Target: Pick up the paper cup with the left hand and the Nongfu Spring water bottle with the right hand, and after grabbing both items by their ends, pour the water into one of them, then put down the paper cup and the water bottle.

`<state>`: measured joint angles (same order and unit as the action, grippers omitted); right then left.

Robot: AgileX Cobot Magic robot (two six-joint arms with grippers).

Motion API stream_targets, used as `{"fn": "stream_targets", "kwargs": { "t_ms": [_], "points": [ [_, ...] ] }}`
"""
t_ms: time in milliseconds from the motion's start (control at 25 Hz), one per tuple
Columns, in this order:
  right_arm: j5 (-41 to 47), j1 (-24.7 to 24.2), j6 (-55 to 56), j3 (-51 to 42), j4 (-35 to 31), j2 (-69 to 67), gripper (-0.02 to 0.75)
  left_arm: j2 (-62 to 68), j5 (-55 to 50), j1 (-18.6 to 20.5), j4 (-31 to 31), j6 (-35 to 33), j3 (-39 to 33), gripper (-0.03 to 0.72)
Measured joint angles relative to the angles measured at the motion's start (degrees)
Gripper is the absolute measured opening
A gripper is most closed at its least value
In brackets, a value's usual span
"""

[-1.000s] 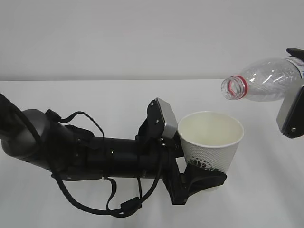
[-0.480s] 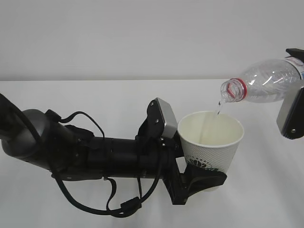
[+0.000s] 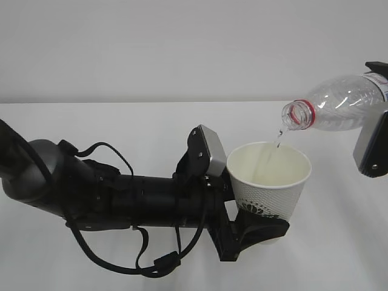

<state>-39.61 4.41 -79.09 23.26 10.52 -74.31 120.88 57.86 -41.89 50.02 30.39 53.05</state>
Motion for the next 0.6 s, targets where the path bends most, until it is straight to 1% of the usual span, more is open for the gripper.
{"fn": "stream_targets", "kwargs": {
  "t_ms": [600],
  "points": [
    [-0.3,0.0,-0.1,0.0,-0.1,0.0,0.440,0.0,0.0,0.0,0.0,0.0,0.0,0.543]
  ]
}}
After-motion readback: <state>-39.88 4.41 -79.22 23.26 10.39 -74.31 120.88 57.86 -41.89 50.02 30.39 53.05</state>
